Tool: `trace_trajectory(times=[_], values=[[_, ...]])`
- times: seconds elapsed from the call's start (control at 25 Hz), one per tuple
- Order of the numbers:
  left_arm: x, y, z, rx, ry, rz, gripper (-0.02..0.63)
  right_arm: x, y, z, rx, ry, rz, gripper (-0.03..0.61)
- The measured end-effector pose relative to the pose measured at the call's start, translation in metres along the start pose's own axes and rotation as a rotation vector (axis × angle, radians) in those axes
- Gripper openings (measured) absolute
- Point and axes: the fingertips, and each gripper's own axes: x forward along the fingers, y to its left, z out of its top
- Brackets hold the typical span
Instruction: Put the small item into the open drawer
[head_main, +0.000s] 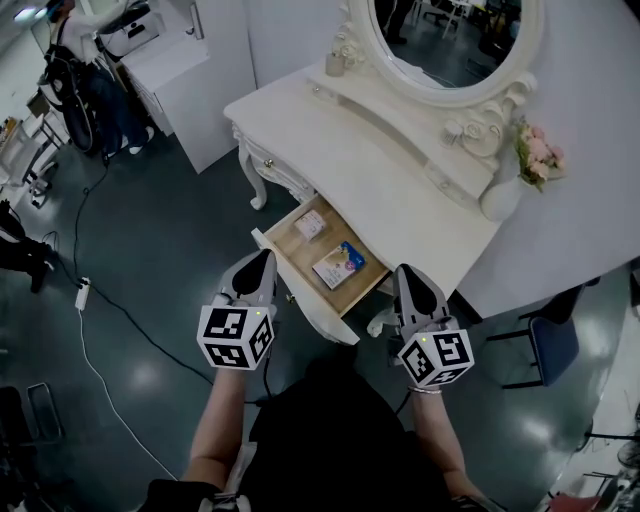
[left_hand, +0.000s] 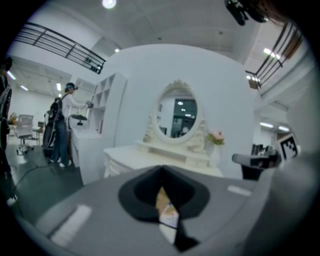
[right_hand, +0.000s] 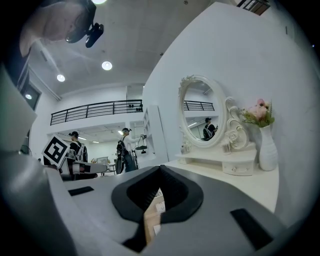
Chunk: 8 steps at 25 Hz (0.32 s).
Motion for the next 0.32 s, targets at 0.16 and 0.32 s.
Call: trace_trajectory(times=[0.16,0.32], values=[[-0.0037,-0.0011,-0.0004,-0.015,0.0,-0.006,0.009,-0.0024,0.004,0.0023,-0.007,-0.006,0.004,0.003],[-0.0087,-0.0009,0.0012,-0.015,-0.007,-0.009,0.009,-0.0054,0.0098,0.0031,-0.008,-0.013,0.008,0.003]])
